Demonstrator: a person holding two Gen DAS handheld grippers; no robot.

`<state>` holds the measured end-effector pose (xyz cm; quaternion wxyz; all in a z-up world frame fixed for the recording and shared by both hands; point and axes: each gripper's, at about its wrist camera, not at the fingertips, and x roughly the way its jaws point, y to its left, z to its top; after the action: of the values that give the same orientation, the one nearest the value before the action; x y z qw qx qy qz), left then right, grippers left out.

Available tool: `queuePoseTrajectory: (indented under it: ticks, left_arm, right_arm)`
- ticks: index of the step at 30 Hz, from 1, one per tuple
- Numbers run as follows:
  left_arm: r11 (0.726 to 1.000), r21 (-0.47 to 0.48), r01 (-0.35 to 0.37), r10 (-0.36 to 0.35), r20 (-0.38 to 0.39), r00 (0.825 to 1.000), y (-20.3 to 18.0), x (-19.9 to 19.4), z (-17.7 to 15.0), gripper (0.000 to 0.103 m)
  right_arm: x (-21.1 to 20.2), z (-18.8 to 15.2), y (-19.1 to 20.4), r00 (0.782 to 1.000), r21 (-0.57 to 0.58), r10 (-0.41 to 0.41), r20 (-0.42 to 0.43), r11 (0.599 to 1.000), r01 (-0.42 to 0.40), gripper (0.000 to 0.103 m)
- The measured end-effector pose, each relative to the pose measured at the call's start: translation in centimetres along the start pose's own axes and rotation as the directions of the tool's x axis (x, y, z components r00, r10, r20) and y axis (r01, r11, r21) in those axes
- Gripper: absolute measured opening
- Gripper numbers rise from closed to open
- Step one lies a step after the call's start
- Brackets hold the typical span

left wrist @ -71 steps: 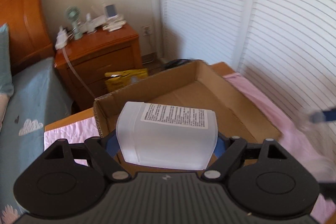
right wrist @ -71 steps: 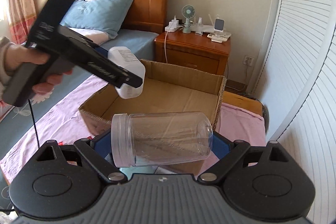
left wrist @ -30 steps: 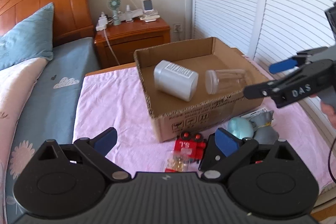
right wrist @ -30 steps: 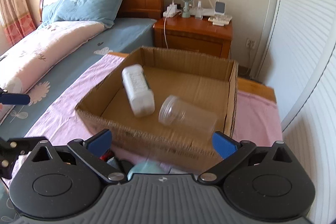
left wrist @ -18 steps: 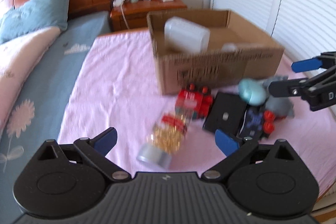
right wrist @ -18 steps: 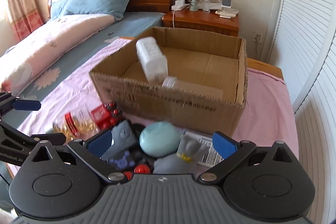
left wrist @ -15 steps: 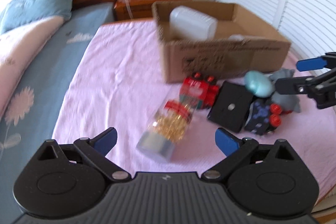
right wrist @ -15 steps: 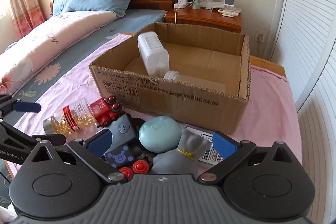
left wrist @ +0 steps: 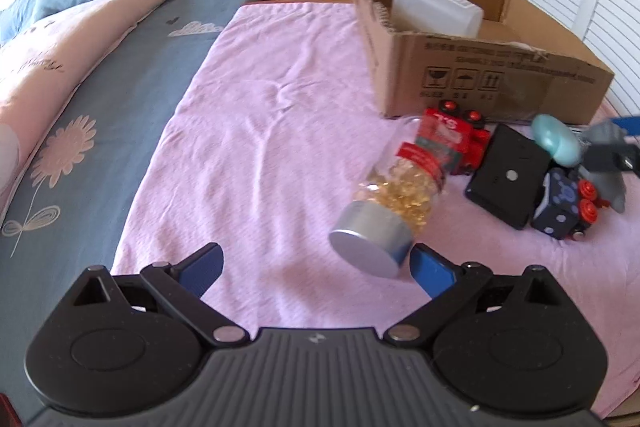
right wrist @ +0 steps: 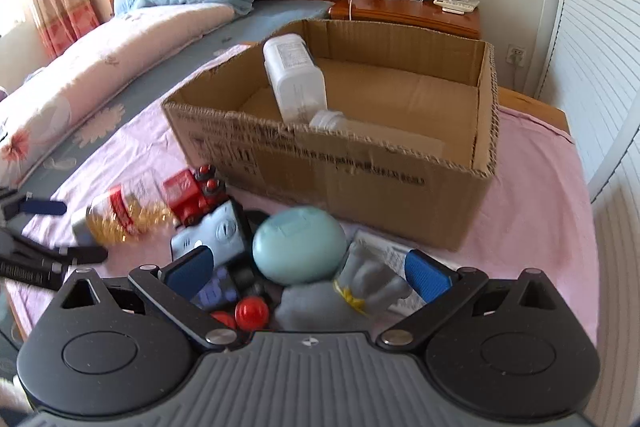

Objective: Organize rigid objects
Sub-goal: 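Move the left tool to the capsule bottle while the right tool approaches the grey toy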

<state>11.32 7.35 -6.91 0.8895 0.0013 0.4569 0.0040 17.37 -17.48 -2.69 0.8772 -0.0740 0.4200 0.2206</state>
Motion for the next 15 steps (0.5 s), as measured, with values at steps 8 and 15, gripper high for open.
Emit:
queuePoseTrajectory:
  ticks: [8,15]
  left_arm:
    - [0.999,-0.047,-0.012,0.012,0.014,1.000,1.5,0.1,0.2,0.099]
    - [0.998,-0.034,-0.060,0.061,0.034,0.998,2.2,0.6,1.2,0.099]
  right_arm:
    - [-2.2,-3.0,0.9,0.998,-0.023,-0.019,-0.062,1.000,0.018,0.103]
    - [-2.6,-5.8,1.5,0.993,0.021,-0.029,-0.112,0.999,0.031,0.103]
